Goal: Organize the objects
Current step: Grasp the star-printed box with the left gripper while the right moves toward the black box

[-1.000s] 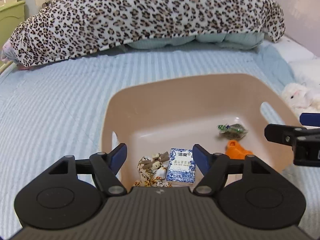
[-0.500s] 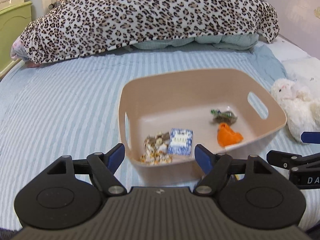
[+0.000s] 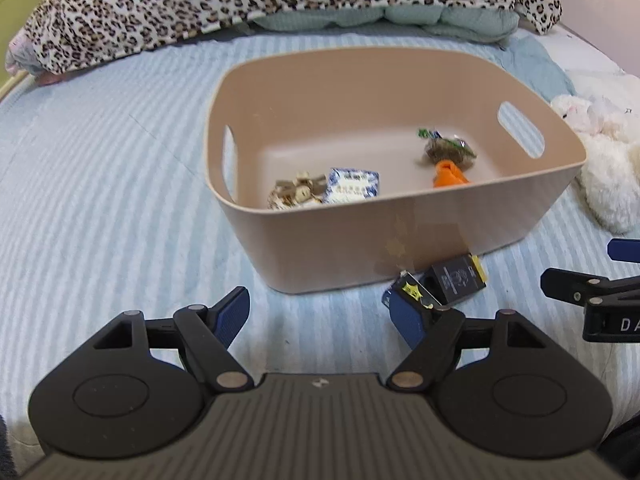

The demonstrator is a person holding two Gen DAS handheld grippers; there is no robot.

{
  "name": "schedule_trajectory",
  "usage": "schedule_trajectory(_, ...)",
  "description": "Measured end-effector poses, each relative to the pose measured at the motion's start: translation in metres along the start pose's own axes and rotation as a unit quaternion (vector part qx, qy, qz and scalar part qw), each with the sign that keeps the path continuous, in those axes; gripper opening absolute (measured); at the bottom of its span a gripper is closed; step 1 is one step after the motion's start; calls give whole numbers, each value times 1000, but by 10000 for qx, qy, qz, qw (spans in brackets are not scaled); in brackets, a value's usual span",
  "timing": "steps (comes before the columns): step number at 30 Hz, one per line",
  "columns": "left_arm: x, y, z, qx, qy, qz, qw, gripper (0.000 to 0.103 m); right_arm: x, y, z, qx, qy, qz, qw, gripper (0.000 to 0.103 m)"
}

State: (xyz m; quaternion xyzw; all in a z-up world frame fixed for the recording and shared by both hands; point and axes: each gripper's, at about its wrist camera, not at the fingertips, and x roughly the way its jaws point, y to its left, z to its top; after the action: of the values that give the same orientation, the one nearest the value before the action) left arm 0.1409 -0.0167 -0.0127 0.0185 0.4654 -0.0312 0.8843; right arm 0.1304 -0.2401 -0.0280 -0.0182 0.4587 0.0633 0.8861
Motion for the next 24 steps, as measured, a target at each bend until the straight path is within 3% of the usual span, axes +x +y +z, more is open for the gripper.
schedule_trajectory(10, 29, -20, 4, -48, 142, -99, 9998, 78, 26, 0, -11, -57, 351, -20, 9994, 103)
schedule_trajectory(24, 59, -33, 7, -431, 449, -250, 9977, 78, 41, -7, -10, 96, 512, -44, 9986, 103)
